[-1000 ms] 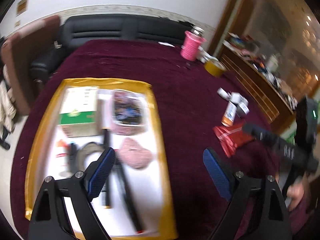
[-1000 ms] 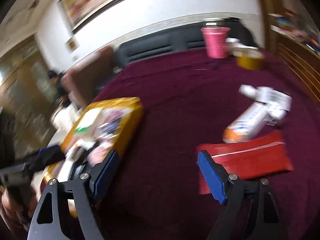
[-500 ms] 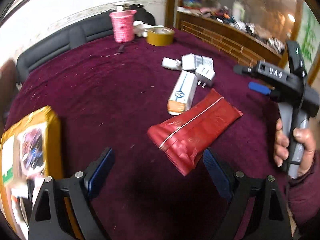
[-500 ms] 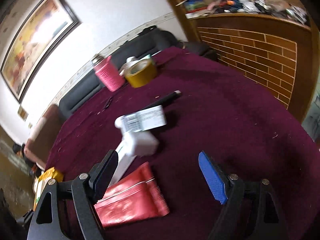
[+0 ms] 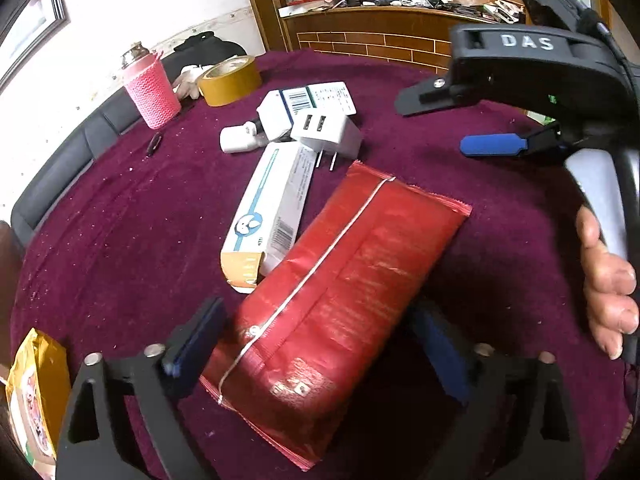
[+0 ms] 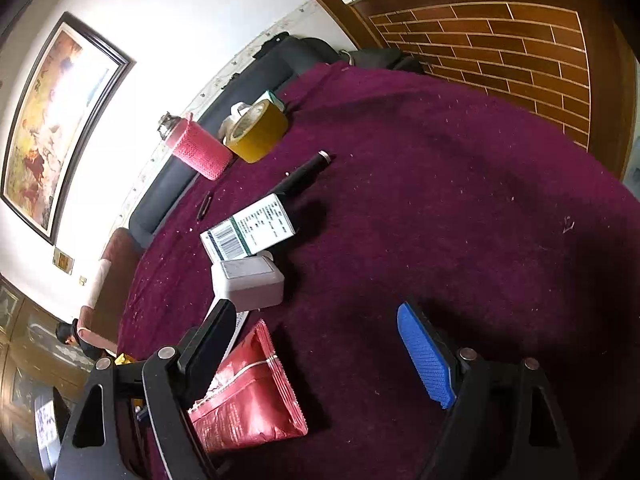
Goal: Organize objects
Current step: 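Move both grippers back and grasp the red pouch with the left gripper, then carry the red pouch with the left gripper while the right gripper grasps the white ointment box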
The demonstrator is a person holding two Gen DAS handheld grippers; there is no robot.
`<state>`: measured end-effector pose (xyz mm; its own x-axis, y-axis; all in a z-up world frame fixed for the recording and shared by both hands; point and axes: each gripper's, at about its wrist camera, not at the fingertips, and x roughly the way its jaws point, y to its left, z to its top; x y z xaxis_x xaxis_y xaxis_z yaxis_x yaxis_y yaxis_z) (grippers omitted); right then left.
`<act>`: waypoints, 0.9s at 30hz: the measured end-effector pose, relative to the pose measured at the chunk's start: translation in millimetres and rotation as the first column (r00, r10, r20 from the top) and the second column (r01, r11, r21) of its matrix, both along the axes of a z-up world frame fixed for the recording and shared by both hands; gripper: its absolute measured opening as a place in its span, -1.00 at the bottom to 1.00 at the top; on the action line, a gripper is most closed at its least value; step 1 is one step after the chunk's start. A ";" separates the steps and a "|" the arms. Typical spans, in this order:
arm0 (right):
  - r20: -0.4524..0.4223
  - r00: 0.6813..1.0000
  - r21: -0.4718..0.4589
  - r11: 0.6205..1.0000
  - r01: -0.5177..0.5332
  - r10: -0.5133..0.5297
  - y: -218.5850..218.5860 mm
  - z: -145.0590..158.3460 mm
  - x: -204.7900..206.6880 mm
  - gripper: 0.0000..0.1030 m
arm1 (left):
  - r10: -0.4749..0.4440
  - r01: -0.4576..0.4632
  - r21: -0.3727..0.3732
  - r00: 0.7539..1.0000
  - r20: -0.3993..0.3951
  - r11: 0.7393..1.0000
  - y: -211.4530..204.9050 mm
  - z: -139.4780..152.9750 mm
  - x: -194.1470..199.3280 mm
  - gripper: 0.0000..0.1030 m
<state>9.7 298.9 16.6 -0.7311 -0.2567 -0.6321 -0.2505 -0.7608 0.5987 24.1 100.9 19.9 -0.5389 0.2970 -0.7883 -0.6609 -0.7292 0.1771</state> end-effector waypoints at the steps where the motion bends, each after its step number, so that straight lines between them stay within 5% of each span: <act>1: -0.001 1.000 -0.001 1.000 0.000 0.000 0.1 -0.2 0.5 0.68 | 0.000 0.000 0.002 1.000 -0.001 1.000 -0.5 1.7 3.2 0.40; 3: 0.000 1.000 0.007 1.000 -0.001 0.001 -1.5 -0.9 1.5 0.69 | 0.001 -0.001 -0.003 1.000 -0.008 1.000 -2.5 4.5 9.8 0.12; 5: 0.001 1.000 0.014 1.000 -0.004 0.004 -2.6 -0.7 1.8 0.69 | 0.006 -0.006 0.023 1.000 0.007 1.000 -10.8 9.3 18.8 0.05; 13: 0.005 1.000 0.035 0.999 -0.007 0.007 -4.6 -0.6 2.1 0.70 | 0.064 -0.071 0.077 0.995 0.080 0.995 -37.7 12.8 30.6 0.14; 23: 0.001 1.000 0.038 0.999 -0.014 0.014 -4.6 -0.5 1.2 0.72 | 0.098 -0.104 0.054 0.991 0.093 0.993 -9.2 -0.3 9.6 0.37; 26: 0.001 1.000 0.042 0.999 -0.018 0.018 -5.0 -0.3 0.3 0.74 | 0.117 -0.124 0.071 0.989 0.089 0.990 -1.8 -1.7 4.1 0.35; 27: 0.001 1.000 0.046 0.999 -0.020 0.020 -5.3 -0.3 0.2 0.74 | 0.120 -0.127 0.078 0.989 0.090 0.989 -0.9 -1.4 4.4 0.20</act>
<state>9.9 293.6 16.3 -0.7256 -0.2419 -0.6442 -0.2358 -0.7921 0.5630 28.5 100.0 18.5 -0.5079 0.2985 -0.8080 -0.5750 -0.8160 0.0600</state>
